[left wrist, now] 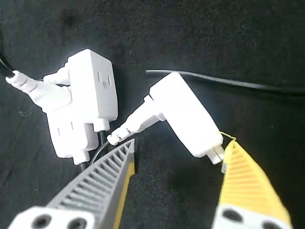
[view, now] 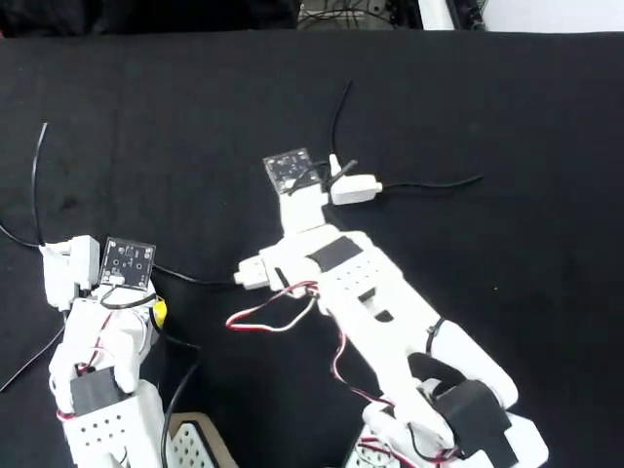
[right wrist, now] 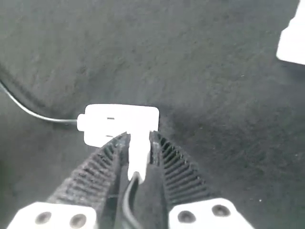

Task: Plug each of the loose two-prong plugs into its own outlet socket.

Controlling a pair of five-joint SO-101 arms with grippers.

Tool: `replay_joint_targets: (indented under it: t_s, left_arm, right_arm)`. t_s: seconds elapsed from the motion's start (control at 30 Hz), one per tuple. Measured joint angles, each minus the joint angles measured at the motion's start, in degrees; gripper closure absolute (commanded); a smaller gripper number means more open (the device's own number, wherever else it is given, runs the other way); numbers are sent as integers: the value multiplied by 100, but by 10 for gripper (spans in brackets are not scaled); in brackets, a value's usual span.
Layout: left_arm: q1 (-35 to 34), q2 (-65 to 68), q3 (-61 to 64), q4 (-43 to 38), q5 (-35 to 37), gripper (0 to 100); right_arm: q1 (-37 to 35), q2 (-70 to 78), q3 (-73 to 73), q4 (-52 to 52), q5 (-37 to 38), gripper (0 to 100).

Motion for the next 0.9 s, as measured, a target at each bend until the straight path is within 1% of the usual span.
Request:
replay_joint_targets:
  t_s: [0.1, 0.3, 0.5, 0.7, 0.9]
  left_arm:
    - [0, 0, 0, 0, -35, 712]
    - [0, 0, 0, 0, -35, 712]
    - [0, 0, 9, 0, -35, 712]
    - [0, 0, 9, 0, -35, 712]
    - [0, 0, 9, 0, -35, 712]
  right_arm:
    - [-114, 0, -79, 158, 0, 987]
    - [-123, 149, -343, 360, 0, 987]
    - [-211, 167, -870, 1204, 0, 987]
    - [-229, 220, -976, 1284, 79, 987]
    - [-229, 870, -1248, 1169, 79, 987]
